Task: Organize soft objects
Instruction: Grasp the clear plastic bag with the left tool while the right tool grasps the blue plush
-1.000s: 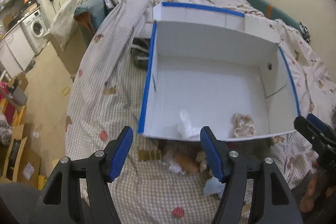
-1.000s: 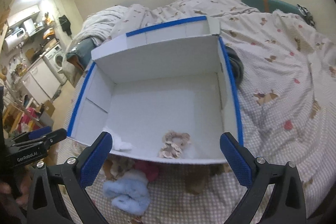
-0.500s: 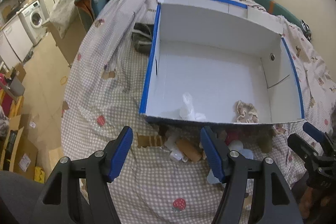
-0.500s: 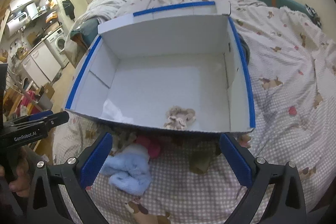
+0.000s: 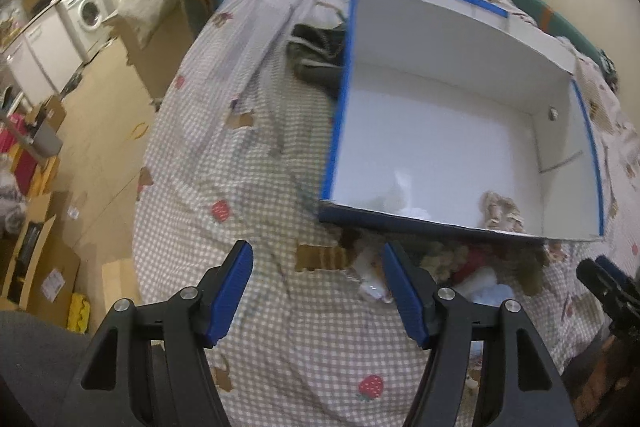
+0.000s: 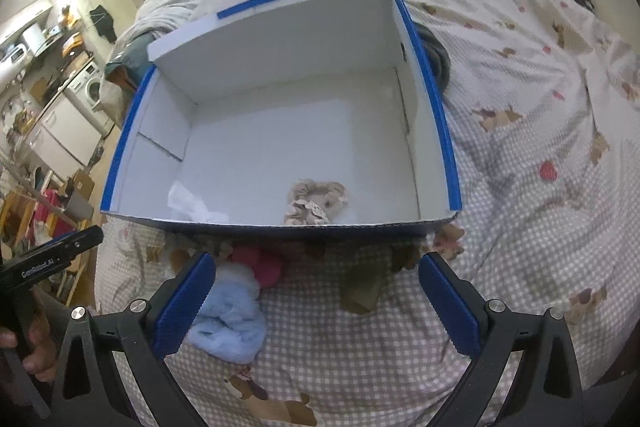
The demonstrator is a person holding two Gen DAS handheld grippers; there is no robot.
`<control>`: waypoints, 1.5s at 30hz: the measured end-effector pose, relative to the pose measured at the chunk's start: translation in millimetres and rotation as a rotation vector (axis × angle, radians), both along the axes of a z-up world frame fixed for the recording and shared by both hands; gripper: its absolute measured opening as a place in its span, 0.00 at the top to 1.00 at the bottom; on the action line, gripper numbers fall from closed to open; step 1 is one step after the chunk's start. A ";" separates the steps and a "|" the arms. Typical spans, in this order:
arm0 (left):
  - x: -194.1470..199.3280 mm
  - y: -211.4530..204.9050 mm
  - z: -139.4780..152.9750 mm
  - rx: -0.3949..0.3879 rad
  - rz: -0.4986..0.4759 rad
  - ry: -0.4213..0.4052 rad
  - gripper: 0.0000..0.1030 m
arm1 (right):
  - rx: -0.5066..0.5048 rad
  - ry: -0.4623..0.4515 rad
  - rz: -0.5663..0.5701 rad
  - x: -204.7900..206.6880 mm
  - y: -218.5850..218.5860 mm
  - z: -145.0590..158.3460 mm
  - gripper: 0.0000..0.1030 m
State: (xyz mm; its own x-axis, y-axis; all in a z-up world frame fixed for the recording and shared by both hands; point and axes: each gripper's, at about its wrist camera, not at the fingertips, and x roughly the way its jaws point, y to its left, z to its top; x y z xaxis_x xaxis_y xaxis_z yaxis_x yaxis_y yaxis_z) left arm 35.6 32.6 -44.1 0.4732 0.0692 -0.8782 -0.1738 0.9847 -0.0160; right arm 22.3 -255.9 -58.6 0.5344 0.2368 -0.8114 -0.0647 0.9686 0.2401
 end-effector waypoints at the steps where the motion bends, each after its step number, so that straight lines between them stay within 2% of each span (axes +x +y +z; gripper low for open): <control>1: 0.6 1.9 -0.3 -0.004 0.007 0.005 0.38 | 0.006 0.012 -0.002 1.7 -0.2 -2.4 0.00; 6: 3.8 6.7 -4.7 -0.037 0.020 0.027 0.38 | 0.029 0.112 0.056 11.9 15.3 -22.6 0.02; 11: 6.6 6.5 -7.1 -0.046 0.023 0.042 0.38 | 0.109 0.250 0.163 23.7 49.0 -50.2 0.02; 15: 8.0 13.3 -9.3 -0.061 0.049 0.054 0.38 | 0.078 0.301 0.259 19.1 85.0 -66.6 0.03; 17: 9.2 16.4 -10.3 -0.071 0.055 0.061 0.38 | 0.039 0.286 0.286 17.6 96.0 -70.6 0.31; 18: 9.8 17.5 -10.3 -0.072 0.060 0.062 0.38 | 0.024 0.278 0.300 17.7 100.8 -71.4 0.39; 20: 11.2 19.9 -11.1 -0.074 0.069 0.065 0.38 | 0.054 0.304 0.319 18.3 103.9 -75.6 0.65; 21: 11.6 20.6 -11.8 -0.075 0.072 0.067 0.38 | 0.063 0.312 0.318 18.0 103.6 -76.9 0.70; 22: 12.1 21.5 -13.1 -0.078 0.075 0.073 0.38 | 0.065 0.309 0.316 16.8 102.5 -75.9 0.82; 23: 13.1 21.8 -14.1 -0.080 0.077 0.078 0.38 | 0.077 0.301 0.322 15.6 99.7 -72.8 0.85; 30: 18.1 26.9 -22.9 -0.082 0.106 0.116 0.38 | 0.173 0.200 0.313 -3.4 58.4 -24.0 0.87; 37: 23.5 23.3 -33.8 -0.088 0.099 0.155 0.38 | 0.166 0.054 0.289 -8.9 13.4 28.9 0.87; 39: 24.3 23.6 -37.2 -0.093 0.100 0.166 0.38 | 0.165 0.017 0.258 -5.6 3.4 34.6 0.87; 42: 27.0 29.6 -41.7 -0.105 0.118 0.185 0.38 | 0.201 0.019 0.200 0.6 -2.0 26.3 0.87; 44: 29.0 37.1 -41.7 -0.111 0.145 0.178 0.40 | 0.196 0.035 0.186 3.4 -0.5 22.1 0.87; 45: 30.4 40.4 -42.1 -0.111 0.154 0.176 0.44 | 0.186 0.035 0.190 4.4 2.0 21.1 0.87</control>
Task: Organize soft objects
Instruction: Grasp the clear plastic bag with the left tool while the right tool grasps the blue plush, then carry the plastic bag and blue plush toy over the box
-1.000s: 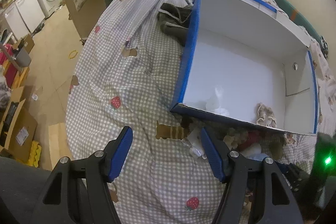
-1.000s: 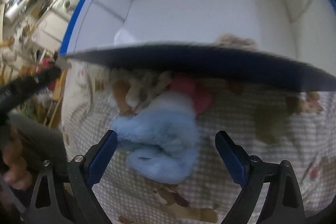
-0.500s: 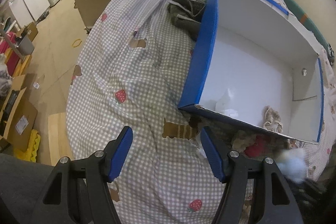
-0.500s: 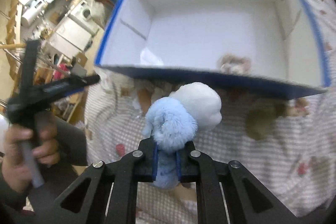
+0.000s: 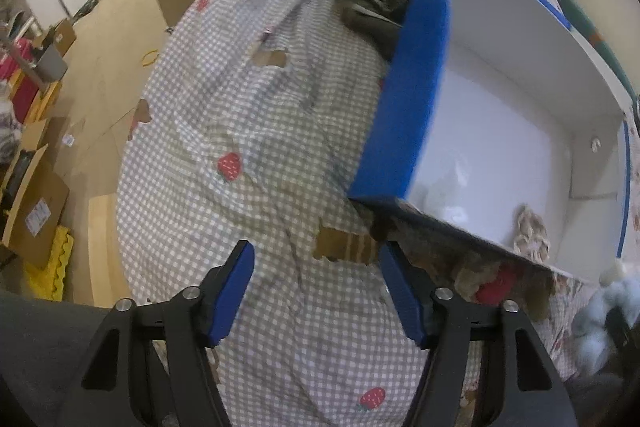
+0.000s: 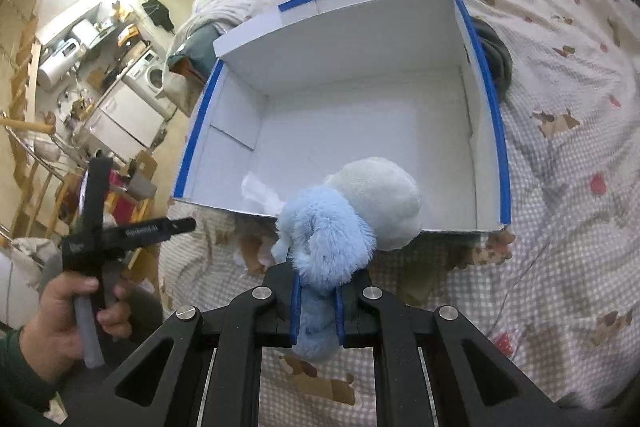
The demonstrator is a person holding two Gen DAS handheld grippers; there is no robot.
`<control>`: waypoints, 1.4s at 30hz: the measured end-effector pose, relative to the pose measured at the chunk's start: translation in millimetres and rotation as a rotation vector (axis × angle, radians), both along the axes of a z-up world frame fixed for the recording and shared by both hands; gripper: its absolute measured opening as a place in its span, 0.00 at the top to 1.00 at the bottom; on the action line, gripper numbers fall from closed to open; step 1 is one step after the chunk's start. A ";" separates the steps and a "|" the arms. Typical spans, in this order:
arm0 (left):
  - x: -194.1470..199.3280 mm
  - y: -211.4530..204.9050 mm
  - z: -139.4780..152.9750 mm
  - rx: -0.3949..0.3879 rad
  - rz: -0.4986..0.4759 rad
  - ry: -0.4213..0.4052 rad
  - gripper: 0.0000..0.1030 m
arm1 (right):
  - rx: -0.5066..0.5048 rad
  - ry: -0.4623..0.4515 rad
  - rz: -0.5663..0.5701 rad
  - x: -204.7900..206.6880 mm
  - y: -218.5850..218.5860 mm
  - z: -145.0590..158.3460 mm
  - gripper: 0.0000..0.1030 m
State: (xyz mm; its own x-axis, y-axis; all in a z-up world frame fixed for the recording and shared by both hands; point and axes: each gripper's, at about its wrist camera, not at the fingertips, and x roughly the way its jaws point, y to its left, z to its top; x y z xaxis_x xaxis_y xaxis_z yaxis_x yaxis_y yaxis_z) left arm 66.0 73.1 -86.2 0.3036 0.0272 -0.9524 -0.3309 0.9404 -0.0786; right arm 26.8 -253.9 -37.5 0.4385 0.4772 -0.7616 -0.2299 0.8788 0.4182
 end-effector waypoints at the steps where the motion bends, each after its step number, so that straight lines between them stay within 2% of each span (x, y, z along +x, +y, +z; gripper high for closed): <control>1: 1.8 1.5 -1.9 -0.004 0.002 0.006 0.49 | -0.007 -0.006 0.005 0.8 4.7 -0.8 0.87; 5: 15.6 -1.4 -24.9 -0.098 0.000 0.091 0.56 | 0.003 -0.019 0.013 1.9 -0.4 2.6 0.87; 9: 28.6 -13.9 -53.9 -0.141 -0.042 0.189 0.61 | -0.001 -0.002 0.002 4.1 -0.4 -0.8 0.87; 11: 29.9 -18.8 -65.6 -0.163 -0.047 0.224 0.67 | -0.007 -0.003 0.002 4.4 0.3 -1.0 0.87; 18: 33.3 -41.6 -62.9 -0.099 -0.142 0.190 0.68 | -0.024 0.006 -0.010 3.1 2.1 -2.3 0.87; 22: 31.3 -44.8 -63.7 -0.101 -0.156 0.193 0.68 | -0.047 0.008 0.003 3.8 9.2 -5.1 0.87; 26: 31.9 -56.7 -67.8 -0.105 -0.211 0.206 0.68 | -0.065 0.009 0.016 5.3 14.1 -7.7 0.87; 29: 30.4 -70.9 -69.2 -0.063 -0.289 0.209 0.66 | -0.079 0.010 0.020 6.5 18.1 -9.9 0.87; 36: 33.6 -89.2 -76.3 0.035 -0.359 0.212 0.63 | -0.112 0.001 0.016 8.3 22.7 -11.8 0.87; 38: 33.6 -89.9 -75.4 0.031 -0.362 0.207 0.69 | -0.122 -0.005 0.016 8.6 24.1 -10.8 0.87; 39: 32.8 -91.6 -75.1 0.022 -0.374 0.205 0.76 | -0.126 -0.007 0.013 8.5 23.8 -10.4 0.87; 42: 22.8 -97.4 -70.6 0.038 -0.381 0.193 0.79 | -0.126 -0.008 0.006 10.0 19.9 -10.0 0.86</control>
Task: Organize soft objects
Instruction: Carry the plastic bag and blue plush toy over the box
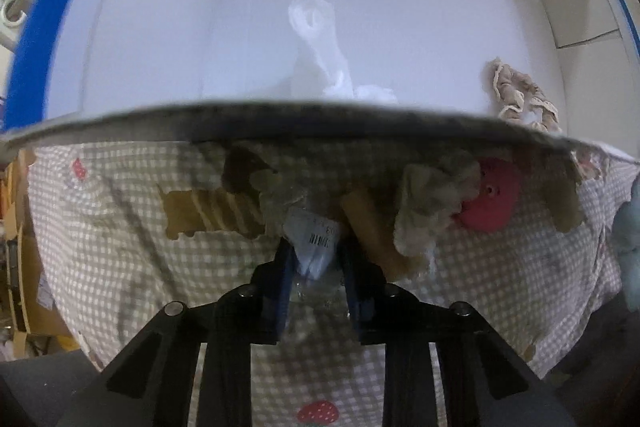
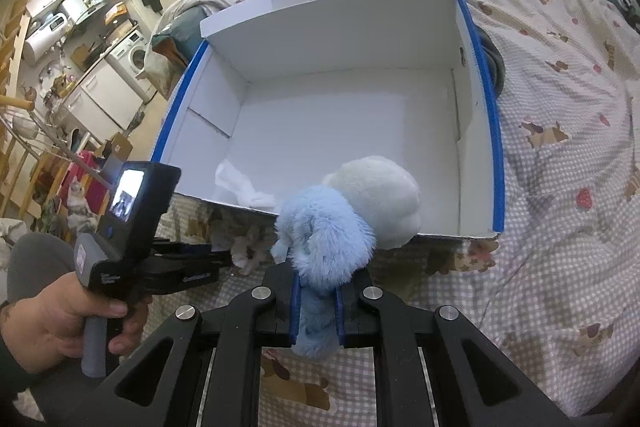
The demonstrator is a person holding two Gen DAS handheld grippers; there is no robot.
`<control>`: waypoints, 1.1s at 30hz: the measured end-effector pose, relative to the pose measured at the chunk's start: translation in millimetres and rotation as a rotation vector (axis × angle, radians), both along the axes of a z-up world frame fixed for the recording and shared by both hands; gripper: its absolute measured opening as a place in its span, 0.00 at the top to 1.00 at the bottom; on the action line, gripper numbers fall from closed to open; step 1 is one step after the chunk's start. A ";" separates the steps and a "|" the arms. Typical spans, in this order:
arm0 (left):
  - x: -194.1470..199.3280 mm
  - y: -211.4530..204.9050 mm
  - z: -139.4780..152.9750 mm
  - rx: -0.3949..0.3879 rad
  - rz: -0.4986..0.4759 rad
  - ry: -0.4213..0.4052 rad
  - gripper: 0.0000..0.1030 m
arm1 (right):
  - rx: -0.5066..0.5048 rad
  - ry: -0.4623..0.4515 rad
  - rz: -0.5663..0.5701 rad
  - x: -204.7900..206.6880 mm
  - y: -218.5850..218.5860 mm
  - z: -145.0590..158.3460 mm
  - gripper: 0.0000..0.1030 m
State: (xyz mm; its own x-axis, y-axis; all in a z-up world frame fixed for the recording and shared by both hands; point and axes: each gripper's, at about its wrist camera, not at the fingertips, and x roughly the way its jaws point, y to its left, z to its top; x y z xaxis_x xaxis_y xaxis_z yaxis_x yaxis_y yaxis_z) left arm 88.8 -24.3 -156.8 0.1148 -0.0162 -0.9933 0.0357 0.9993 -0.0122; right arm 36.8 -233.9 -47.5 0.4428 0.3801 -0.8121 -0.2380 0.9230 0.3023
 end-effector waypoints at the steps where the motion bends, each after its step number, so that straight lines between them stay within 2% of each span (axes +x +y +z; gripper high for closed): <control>1: -2.7 0.4 3.0 0.004 0.001 -0.006 0.79 | -0.001 0.002 -0.001 -0.8 -1.2 -0.8 0.86; 4: -21.1 1.4 11.1 0.022 0.022 -0.020 0.80 | -0.007 0.008 -0.004 -3.1 -2.1 -2.5 0.86; 14: -46.8 17.7 58.8 0.108 0.078 -0.151 0.80 | -0.002 -0.017 0.014 -12.6 -1.0 0.7 0.86; 21: -61.5 18.2 72.2 0.108 0.104 -0.189 0.80 | 0.012 -0.037 0.018 -17.0 0.6 5.5 0.86; 24: -54.6 26.0 75.8 0.109 0.112 -0.214 0.80 | 0.039 -0.052 0.011 -20.3 -2.7 10.7 0.86; 29: -62.7 25.5 95.5 0.111 0.135 -0.271 0.80 | 0.064 -0.083 0.001 -26.1 -7.9 18.3 0.86; 33: -71.0 27.1 116.8 0.059 0.147 -0.344 0.80 | 0.109 -0.127 0.004 -31.2 -12.3 28.6 0.86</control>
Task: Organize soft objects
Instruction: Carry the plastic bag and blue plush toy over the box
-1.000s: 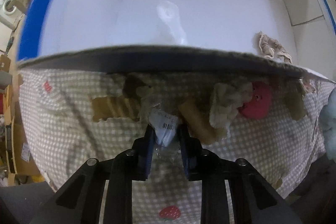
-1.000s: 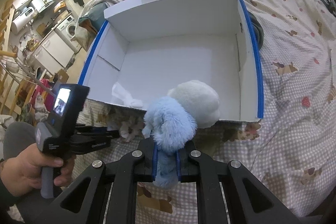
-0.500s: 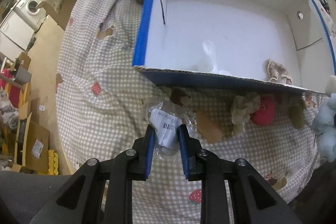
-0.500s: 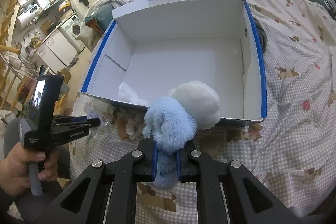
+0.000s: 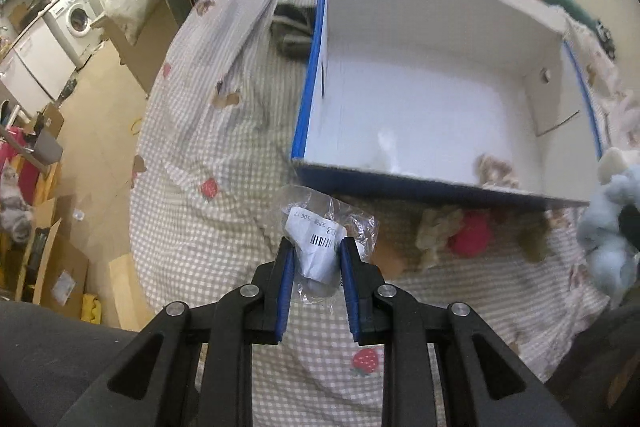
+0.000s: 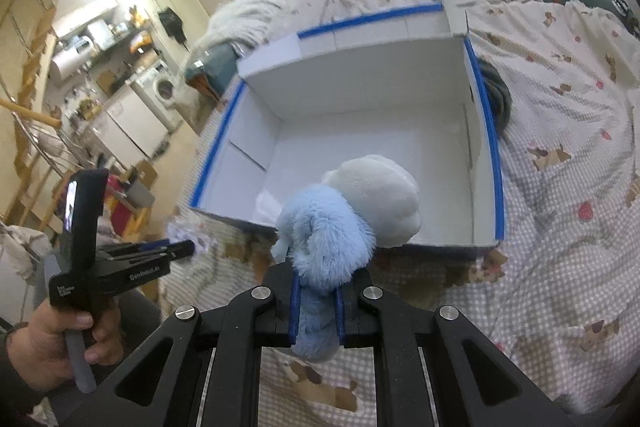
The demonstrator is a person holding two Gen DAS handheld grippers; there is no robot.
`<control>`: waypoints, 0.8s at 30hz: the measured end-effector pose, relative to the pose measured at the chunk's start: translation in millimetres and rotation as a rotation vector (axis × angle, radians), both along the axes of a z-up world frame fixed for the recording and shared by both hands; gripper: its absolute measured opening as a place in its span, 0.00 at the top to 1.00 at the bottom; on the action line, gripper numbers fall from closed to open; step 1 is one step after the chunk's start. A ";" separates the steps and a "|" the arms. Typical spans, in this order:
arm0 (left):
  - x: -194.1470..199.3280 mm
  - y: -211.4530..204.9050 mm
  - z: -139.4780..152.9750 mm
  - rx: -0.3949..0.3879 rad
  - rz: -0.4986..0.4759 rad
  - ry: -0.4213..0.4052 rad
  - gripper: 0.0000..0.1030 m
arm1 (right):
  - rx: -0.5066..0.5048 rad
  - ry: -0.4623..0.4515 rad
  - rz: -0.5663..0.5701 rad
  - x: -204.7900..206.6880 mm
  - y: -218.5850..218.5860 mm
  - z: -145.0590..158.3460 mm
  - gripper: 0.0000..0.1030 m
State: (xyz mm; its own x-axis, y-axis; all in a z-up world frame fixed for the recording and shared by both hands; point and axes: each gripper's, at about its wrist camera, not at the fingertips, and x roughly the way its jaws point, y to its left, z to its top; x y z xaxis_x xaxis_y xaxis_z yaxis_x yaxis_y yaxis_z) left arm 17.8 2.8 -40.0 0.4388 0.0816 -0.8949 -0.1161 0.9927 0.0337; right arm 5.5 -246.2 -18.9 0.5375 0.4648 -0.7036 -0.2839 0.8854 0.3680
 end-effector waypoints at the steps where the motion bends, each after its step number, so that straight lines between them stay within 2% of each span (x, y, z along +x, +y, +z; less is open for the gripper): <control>1: -0.8 1.5 3.5 0.000 0.002 -0.017 0.80 | 0.017 -0.014 0.002 -1.4 -1.7 3.9 0.86; 4: -8.7 -0.2 22.9 0.003 -0.004 -0.086 0.80 | 0.059 -0.076 0.006 -7.7 -3.5 17.2 0.86; 9: -17.2 0.9 53.3 -0.054 -0.032 -0.199 0.80 | 0.083 -0.142 0.008 -12.4 -3.5 31.1 0.86; 13: -7.8 0.8 60.6 -0.054 -0.035 -0.197 0.81 | 0.086 -0.133 0.005 -4.3 -1.4 31.9 0.86; 15: -0.1 1.9 61.5 -0.059 -0.033 -0.196 0.85 | 0.095 -0.139 0.009 -0.5 -0.5 34.7 0.86; 24: 36.3 -4.6 65.3 -0.052 -0.056 -0.197 0.86 | 0.085 -0.140 0.017 31.1 7.3 39.2 0.86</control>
State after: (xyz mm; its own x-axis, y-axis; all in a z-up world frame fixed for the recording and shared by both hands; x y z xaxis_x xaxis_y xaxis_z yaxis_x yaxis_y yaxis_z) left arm 54.1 -1.8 25.3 0.6084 0.0082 -0.7936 -0.0598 0.9976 -0.0355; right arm 36.7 -238.9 20.3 0.6190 0.5297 -0.5799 -0.3527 0.8471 0.3974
